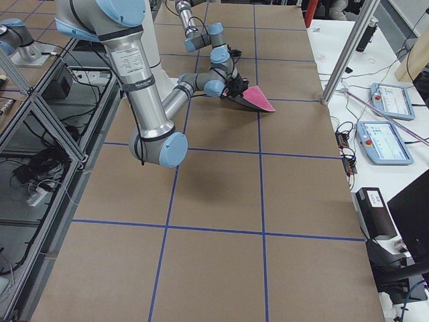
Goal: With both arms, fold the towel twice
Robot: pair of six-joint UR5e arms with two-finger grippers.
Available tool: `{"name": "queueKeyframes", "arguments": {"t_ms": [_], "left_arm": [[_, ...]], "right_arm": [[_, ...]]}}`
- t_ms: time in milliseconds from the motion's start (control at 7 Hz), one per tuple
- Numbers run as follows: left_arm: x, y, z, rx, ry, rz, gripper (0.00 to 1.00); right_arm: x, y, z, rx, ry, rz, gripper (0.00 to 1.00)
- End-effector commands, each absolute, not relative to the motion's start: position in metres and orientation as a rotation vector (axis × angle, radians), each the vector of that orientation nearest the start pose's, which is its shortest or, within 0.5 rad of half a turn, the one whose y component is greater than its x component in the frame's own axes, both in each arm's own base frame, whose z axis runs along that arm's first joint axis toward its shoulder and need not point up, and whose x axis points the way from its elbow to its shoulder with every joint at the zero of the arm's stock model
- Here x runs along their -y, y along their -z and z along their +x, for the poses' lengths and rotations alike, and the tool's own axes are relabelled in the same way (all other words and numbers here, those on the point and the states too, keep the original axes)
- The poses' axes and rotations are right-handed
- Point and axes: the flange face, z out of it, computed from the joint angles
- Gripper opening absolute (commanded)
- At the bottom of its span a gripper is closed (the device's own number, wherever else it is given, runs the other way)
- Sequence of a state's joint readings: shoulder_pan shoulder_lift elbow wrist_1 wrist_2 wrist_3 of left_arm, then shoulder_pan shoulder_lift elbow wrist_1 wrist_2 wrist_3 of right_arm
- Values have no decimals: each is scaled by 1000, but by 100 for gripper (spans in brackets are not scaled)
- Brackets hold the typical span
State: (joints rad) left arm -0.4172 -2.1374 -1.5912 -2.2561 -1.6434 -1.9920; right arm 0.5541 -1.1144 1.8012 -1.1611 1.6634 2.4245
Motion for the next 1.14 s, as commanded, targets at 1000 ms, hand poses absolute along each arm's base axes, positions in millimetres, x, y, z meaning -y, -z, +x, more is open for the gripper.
{"name": "queueKeyframes", "arguments": {"t_ms": [1000], "left_arm": [[387, -231, 568, -1316, 666, -77, 99]], "right_arm": [[446, -232, -449, 1187, -1543, -481, 0]]}}
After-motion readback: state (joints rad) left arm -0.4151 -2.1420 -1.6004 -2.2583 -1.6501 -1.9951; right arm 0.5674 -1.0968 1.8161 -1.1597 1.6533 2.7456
